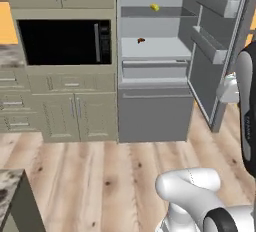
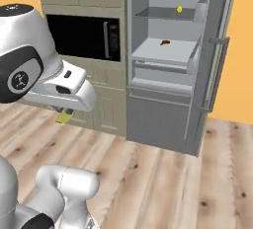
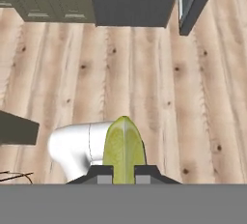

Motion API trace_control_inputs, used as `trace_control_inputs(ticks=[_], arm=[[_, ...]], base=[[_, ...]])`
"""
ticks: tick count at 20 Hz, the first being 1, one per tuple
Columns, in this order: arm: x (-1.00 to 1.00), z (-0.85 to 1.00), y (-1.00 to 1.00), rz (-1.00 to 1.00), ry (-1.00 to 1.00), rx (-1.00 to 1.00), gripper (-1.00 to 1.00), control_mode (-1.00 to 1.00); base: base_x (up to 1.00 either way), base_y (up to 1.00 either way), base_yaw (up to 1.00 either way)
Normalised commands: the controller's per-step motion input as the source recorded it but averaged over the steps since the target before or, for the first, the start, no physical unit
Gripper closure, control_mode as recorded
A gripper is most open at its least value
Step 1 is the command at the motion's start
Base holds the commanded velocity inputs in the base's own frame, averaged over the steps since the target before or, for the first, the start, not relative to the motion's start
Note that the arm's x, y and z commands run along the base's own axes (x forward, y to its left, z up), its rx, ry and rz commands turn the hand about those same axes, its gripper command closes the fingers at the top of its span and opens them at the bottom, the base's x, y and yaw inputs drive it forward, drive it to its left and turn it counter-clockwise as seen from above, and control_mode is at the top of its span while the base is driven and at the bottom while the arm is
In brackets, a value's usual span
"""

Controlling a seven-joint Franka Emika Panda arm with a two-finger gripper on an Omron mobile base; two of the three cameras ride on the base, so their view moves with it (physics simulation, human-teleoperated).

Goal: Transport the chicken drumstick and lemon wedge to the fridge. Place the chicken drumstick on the rack containing meat and place the lemon wedge on the rack containing the vegetable, ensuring meats and vegetables are on different racks.

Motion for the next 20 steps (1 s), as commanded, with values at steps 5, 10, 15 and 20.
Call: trace_control_inputs(ticks=[5,10,15,20], arm=[[0.00,0.00,0.00,0.00,0.00,0.00,1.00,1.00],[0.00,0.00,0.00,0.00,0.00,0.00,1.00,1.00],[0.00,0.00,0.00,0.00,0.00,0.00,1.00,1.00],[0.00,0.00,0.00,0.00,0.00,0.00,1.00,1.00]], base=[[1.00,-0.47,0.14],[1.00,-0.07,0.00],[1.00,-0.04,-0.01],[1.00,0.01,-0.05]])
